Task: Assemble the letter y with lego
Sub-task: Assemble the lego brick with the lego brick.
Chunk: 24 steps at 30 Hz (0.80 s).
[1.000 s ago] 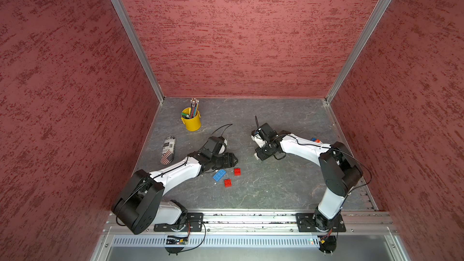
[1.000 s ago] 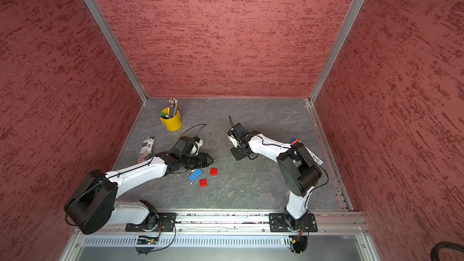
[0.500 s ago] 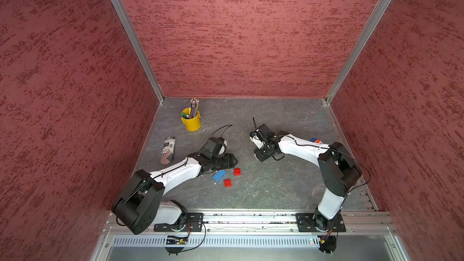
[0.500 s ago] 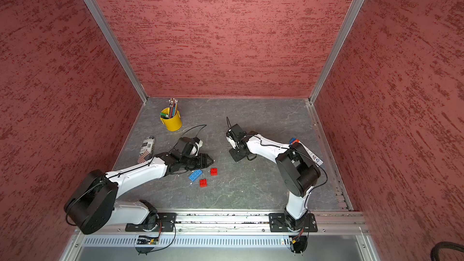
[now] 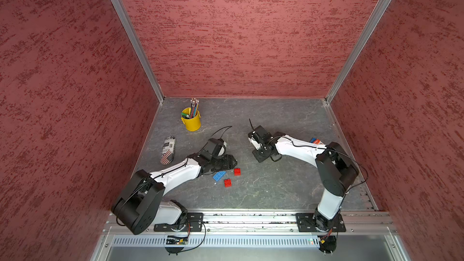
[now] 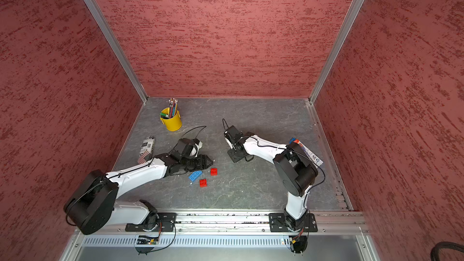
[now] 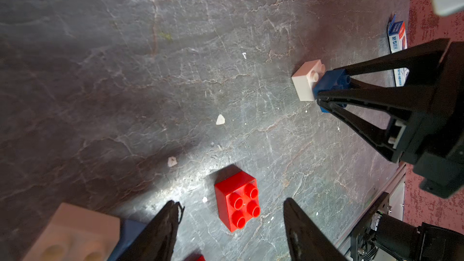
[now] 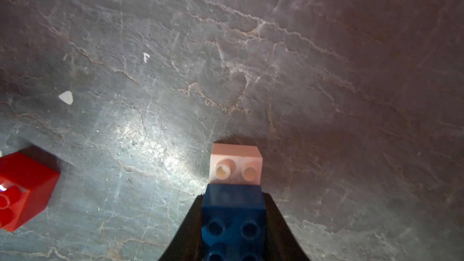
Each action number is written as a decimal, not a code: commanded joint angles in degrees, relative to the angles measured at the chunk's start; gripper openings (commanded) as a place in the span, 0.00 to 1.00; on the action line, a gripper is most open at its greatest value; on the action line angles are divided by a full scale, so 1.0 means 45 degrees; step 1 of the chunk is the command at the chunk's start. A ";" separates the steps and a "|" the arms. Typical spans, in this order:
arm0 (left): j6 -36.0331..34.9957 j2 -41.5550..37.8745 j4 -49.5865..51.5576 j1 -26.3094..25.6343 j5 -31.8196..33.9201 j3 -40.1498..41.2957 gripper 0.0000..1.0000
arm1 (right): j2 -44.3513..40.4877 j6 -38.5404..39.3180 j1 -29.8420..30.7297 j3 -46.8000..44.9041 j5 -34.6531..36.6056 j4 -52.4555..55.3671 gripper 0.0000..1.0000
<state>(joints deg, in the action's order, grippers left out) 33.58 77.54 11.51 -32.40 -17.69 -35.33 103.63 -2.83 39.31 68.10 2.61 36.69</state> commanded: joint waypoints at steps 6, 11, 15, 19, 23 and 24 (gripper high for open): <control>-0.0159 -0.0261 -0.0422 0.0059 0.0043 0.0250 0.68 | 0.0626 -0.1416 0.0034 -0.0158 0.0126 0.0930 0.26; -0.0177 -0.0299 -0.0483 0.0085 0.0060 0.0281 0.68 | 0.0651 -0.1955 0.0034 -0.0405 0.0196 0.0950 0.26; -0.0201 -0.0176 -0.0539 0.0072 0.0021 0.0234 0.68 | 0.0567 -0.2175 0.0036 -0.0365 0.0118 0.0891 0.26; -0.0215 -0.0064 -0.0636 0.0075 -0.0024 0.0208 0.68 | 0.0787 -0.1910 0.0035 -0.0110 -0.0070 0.0830 0.26; -0.0231 -0.0108 -0.0607 0.0109 -0.0002 0.0214 0.68 | 0.1414 -0.1599 0.0034 0.0216 0.0059 0.1217 0.22; -0.0220 -0.0120 -0.0604 0.0101 0.0004 0.0225 0.68 | 0.1490 -0.1567 0.0034 0.0267 0.0050 0.1275 0.22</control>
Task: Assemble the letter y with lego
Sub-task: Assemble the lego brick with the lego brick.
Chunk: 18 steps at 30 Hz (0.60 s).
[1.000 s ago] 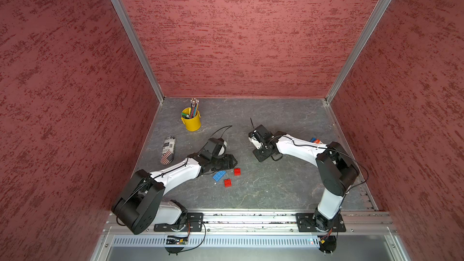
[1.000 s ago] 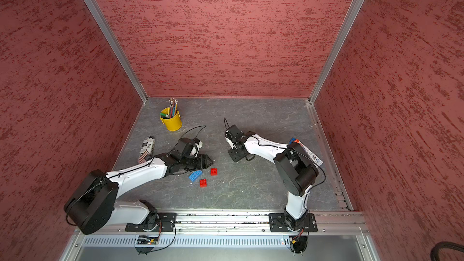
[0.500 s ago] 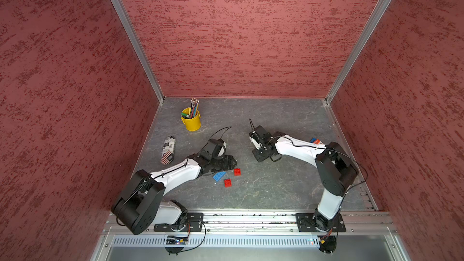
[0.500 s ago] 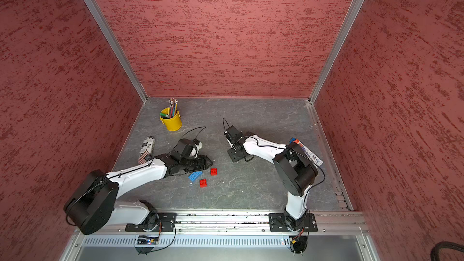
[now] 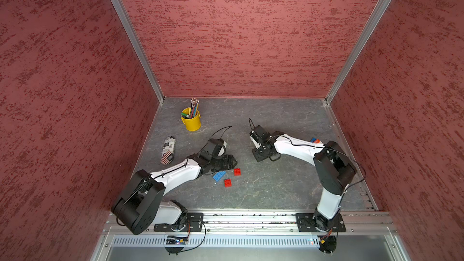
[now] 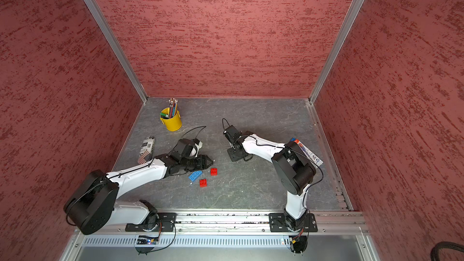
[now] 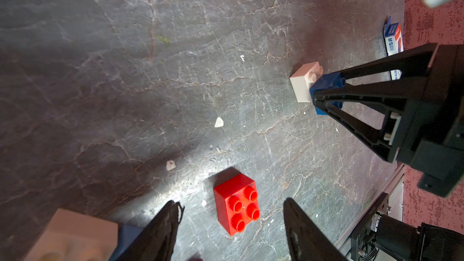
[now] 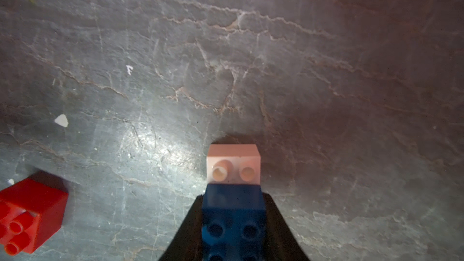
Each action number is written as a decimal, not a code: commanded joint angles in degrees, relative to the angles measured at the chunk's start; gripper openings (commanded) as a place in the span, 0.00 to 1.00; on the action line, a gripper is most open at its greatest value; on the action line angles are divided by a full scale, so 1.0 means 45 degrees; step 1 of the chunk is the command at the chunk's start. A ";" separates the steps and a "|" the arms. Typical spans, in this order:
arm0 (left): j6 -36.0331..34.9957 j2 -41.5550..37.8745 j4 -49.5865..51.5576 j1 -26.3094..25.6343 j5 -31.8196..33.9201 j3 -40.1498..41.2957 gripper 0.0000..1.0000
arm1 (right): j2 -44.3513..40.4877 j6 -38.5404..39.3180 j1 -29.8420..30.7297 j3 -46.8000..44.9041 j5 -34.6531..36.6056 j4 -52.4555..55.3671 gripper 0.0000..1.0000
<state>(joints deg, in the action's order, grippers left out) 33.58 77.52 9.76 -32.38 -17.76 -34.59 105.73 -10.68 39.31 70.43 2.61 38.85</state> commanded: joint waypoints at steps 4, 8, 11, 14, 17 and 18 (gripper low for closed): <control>-0.0178 -0.0231 -0.0198 0.0088 0.0096 0.0164 0.68 | 0.1247 0.0245 0.0034 -0.0224 0.0026 0.0857 0.19; -0.0178 -0.0304 -0.0195 0.0120 0.0123 0.0196 0.68 | 0.1519 0.0343 0.0034 -0.0075 0.0103 0.1070 0.16; -0.0154 -0.0264 -0.0181 0.0125 0.0104 0.0188 0.68 | 0.1488 0.0307 0.0029 0.0065 0.0172 0.1141 0.16; -0.0178 -0.0235 -0.0163 0.0126 0.0091 0.0157 0.68 | 0.1362 0.0267 0.0034 0.0378 0.0229 0.1231 0.17; -0.0178 -0.0256 -0.0144 0.0126 0.0077 0.0123 0.68 | 0.1247 0.0194 -0.0002 0.0782 0.0610 0.1344 0.19; -0.0183 -0.0246 -0.0128 0.0130 0.0079 0.0101 0.68 | 0.1247 0.0187 -0.0052 0.0961 0.0714 0.1335 0.20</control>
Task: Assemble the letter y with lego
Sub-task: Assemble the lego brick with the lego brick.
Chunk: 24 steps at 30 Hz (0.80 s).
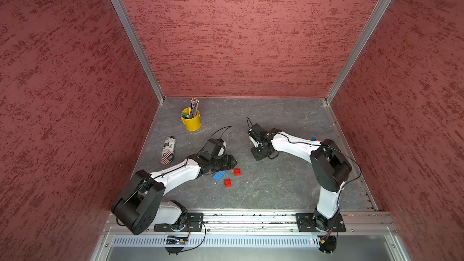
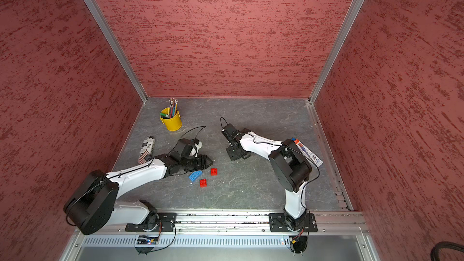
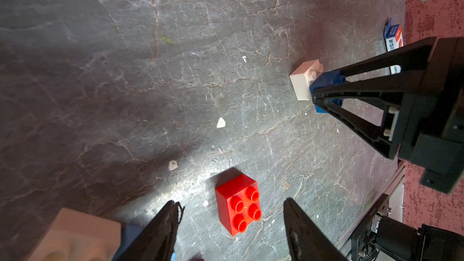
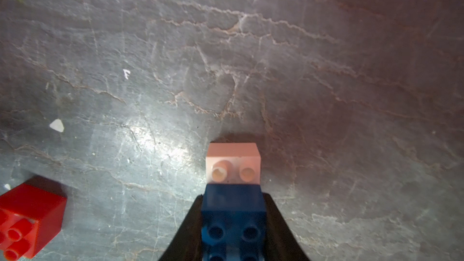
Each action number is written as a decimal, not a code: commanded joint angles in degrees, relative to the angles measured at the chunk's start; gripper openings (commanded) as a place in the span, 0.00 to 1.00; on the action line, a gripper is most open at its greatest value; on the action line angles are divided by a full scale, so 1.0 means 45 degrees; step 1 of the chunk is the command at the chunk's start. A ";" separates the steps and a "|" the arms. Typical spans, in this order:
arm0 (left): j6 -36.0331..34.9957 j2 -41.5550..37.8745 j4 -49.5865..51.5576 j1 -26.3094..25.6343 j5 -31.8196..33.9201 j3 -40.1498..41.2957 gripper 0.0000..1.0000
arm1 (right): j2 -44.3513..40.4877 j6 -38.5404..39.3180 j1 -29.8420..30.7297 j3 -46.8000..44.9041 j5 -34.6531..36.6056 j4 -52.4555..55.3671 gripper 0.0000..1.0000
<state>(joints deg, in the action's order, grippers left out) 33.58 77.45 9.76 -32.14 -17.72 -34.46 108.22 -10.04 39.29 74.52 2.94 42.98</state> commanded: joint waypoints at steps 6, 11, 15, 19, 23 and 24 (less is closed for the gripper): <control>-0.0283 -0.0276 0.0184 0.0072 0.0066 -0.0153 0.68 | 0.1005 0.0070 -0.0327 0.0960 0.1005 0.0361 0.24; -0.0336 -0.0429 0.0468 0.0062 0.0111 -0.0257 0.68 | 0.1109 0.0115 -0.0335 0.1360 0.1063 0.0331 0.43; -0.0276 -0.0531 0.0568 0.0070 0.0170 -0.0290 0.68 | 0.0840 0.0163 -0.0332 0.1549 0.0947 0.0251 0.50; -0.0217 -0.0605 0.0672 0.0061 0.0201 -0.0348 0.68 | 0.0460 0.0114 -0.0366 0.1631 0.0876 0.0245 0.52; -0.0208 -0.0735 0.1165 0.0065 0.0299 -0.0513 0.68 | -0.0255 -0.0099 -0.0439 0.1428 0.0880 0.0091 0.52; -0.0188 -0.0817 0.1369 0.0068 0.0345 -0.0543 0.68 | -0.0492 -0.0164 -0.0464 0.1340 0.0899 0.0016 0.52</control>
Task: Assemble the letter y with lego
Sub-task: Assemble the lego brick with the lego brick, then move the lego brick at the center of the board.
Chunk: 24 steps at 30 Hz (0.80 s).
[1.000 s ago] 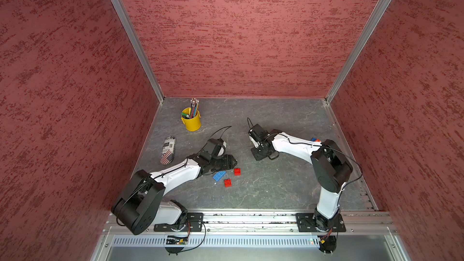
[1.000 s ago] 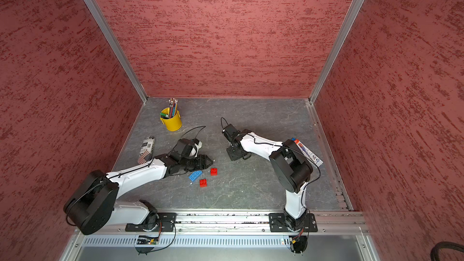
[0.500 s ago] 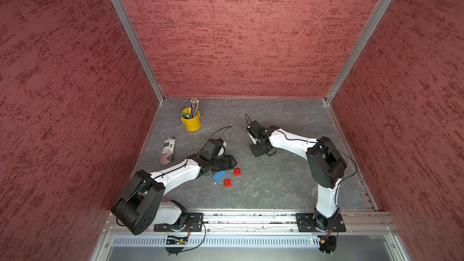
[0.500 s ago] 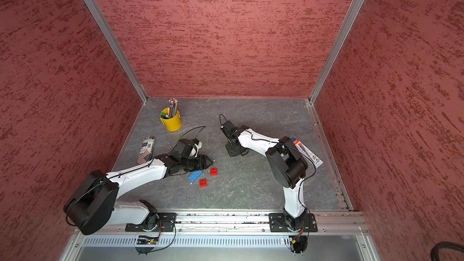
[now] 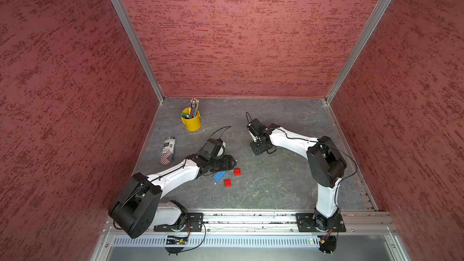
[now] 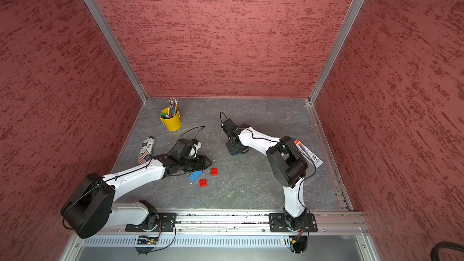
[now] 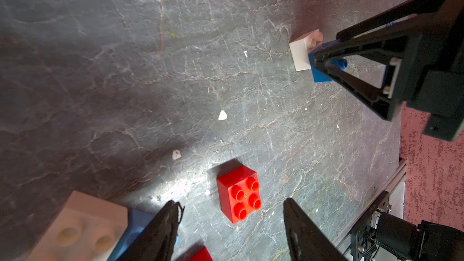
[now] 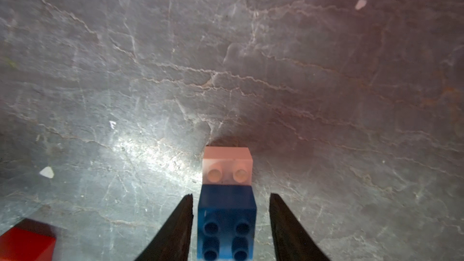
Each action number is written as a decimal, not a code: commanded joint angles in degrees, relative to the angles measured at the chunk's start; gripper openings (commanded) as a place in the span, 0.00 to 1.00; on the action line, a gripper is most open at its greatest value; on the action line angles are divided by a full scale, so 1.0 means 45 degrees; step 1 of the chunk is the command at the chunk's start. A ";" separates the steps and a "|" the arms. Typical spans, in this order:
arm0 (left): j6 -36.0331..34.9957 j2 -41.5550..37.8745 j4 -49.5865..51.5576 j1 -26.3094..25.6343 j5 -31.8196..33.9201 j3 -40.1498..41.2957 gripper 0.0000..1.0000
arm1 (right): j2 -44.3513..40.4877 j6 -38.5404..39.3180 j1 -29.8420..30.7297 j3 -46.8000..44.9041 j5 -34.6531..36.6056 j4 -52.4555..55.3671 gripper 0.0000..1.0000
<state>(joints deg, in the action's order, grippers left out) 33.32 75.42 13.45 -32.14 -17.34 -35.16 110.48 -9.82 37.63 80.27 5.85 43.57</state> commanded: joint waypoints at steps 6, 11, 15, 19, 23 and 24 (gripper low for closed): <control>0.0225 -0.1250 0.2181 0.0072 0.0929 -0.0430 0.68 | -0.2797 -0.0668 -0.0128 -0.1333 0.0146 -0.1302 0.52; 0.0855 -0.1866 0.3520 -0.0108 0.1437 -0.0353 0.68 | -0.4148 -0.0820 -0.0119 -0.2495 -0.0605 -0.2472 0.52; 0.1612 -0.2475 0.4491 -0.0384 0.1876 -0.0183 0.70 | -0.4673 -0.0901 -0.0121 -0.3055 -0.1014 -0.2991 0.53; 0.2644 -0.2963 0.4929 -0.0622 0.1994 0.0329 0.72 | -0.4797 -0.0864 -0.0123 -0.3371 -0.1187 -0.3190 0.53; 0.3623 -0.2800 0.4665 -0.0932 0.2094 0.0820 0.74 | -0.4879 -0.0721 -0.0119 -0.3597 -0.1328 -0.3384 0.53; 0.3788 -0.2626 0.4340 -0.1001 0.2003 0.0921 0.74 | -0.4897 -0.0659 -0.0119 -0.3618 -0.1357 -0.3403 0.53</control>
<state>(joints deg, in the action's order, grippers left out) 46.04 62.63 33.23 -35.90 -9.04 -32.32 90.11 -13.10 37.28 64.60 1.26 30.65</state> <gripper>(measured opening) 0.737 0.526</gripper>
